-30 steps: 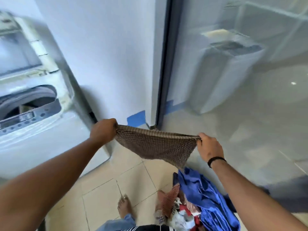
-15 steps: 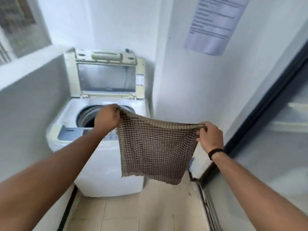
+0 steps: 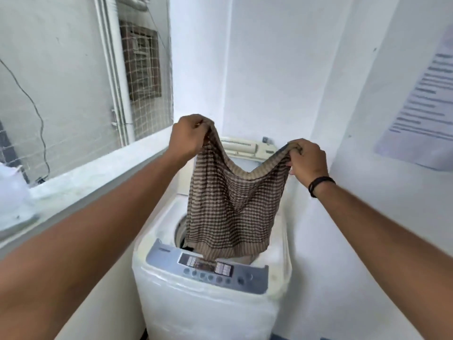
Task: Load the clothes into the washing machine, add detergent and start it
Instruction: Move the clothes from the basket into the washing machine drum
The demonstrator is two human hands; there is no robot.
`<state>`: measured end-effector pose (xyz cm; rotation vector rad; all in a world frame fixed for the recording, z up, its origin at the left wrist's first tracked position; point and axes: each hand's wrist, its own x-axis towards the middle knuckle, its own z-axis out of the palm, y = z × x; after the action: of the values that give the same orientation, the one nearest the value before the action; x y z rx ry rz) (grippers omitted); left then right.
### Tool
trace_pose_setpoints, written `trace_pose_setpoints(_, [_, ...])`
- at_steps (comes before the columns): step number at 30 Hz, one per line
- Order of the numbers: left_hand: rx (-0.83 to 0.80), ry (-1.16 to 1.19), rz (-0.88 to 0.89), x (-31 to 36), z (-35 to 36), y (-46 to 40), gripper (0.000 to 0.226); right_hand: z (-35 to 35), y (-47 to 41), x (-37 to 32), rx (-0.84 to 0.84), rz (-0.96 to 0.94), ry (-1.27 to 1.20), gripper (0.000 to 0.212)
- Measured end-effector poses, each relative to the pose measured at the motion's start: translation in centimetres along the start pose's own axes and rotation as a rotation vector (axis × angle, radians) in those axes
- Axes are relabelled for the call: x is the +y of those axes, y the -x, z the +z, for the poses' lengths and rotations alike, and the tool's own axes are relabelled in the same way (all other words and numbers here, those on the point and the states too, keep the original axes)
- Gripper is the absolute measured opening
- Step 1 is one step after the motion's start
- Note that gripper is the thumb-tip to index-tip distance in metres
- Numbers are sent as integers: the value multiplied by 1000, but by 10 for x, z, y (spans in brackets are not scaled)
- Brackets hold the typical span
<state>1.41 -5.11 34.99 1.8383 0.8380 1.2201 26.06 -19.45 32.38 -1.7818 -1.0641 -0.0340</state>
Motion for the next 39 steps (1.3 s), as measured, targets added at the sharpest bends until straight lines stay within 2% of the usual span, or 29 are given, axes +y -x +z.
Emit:
trace_pose_setpoints(8, [79, -28, 51, -43, 4, -72, 26, 95, -87, 10, -19, -25, -135, 38])
trace_pose_setpoints(11, [125, 3, 42, -58, -6, -86, 23, 119, -107, 15, 21, -22, -141, 36])
trace_pose_setpoints(16, [135, 61, -51, -88, -15, -85, 19, 142, -109, 31, -5, 64, -201, 22])
trace_pose_setpoints(21, [-90, -73, -269, -161, -5, -60, 14, 164, -70, 89, -112, 192, -118, 23])
trace_pose_setpoints(25, [-403, -296, -471, -243, 3, -22, 15, 184, -6, 149, -306, 396, -4, 25])
trace_pose_setpoints(29, [-611, -399, -641, -312, 9, 15, 21, 203, 63, 210, -539, 556, 266, 30])
trace_pose_setpoints(31, [-682, -430, -681, -331, 12, 23, 26, 205, 81, 222, -609, 628, 331, 29])
trace_pose_setpoints(36, [-929, -520, -734, -354, 16, 9, 19, 214, 75, 209, -790, 783, 403, 20])
trace_pose_setpoints(39, [-936, -585, -717, -364, 22, -13, 23, 224, 58, 200, -834, 791, 420, 12])
